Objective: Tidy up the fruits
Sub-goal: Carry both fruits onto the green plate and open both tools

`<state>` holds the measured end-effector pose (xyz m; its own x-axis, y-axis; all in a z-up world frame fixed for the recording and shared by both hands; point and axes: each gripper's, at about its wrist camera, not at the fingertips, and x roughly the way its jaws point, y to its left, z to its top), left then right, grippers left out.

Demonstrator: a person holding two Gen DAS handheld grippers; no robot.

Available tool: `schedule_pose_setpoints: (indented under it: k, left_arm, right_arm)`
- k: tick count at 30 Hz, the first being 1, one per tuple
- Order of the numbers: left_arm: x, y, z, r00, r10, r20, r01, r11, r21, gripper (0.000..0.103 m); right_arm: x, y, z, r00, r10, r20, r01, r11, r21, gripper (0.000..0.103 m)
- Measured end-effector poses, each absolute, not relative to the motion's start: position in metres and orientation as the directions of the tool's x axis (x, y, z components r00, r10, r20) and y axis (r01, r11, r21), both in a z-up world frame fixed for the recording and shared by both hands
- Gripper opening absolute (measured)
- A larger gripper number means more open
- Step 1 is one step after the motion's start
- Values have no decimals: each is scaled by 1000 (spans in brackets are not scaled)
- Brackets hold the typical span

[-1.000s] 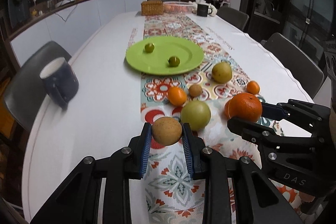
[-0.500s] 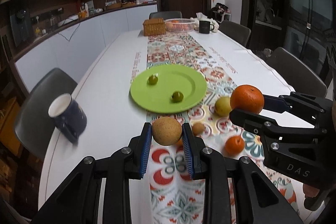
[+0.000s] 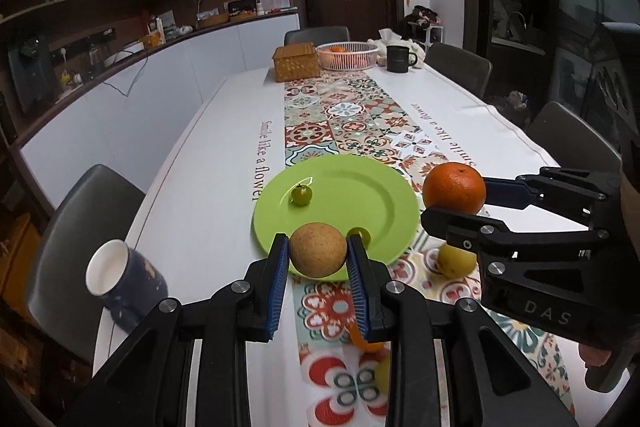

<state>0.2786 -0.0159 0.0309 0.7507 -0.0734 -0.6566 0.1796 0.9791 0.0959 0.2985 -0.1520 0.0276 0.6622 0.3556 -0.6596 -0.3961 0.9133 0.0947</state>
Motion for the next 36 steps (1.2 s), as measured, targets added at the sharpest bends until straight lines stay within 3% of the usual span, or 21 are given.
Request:
schedule_pose_setpoints:
  k: [11, 28, 36]
  left_arm:
    - [342, -18, -6, 671, -54, -740, 191, 976, 102, 29]
    - [384, -16, -58, 555, -72, -828, 183, 982, 38, 29]
    - [375, -7, -48, 572, -62, -818, 154, 988, 33, 46]
  right_arm:
    - [368, -141, -8, 572, 300, -764, -375, 923, 82, 43]
    - [408, -138, -56, 468, 269, -842, -341, 934, 109, 43]
    - [402, -145, -51, 492, 262, -830, -329, 939, 101, 49]
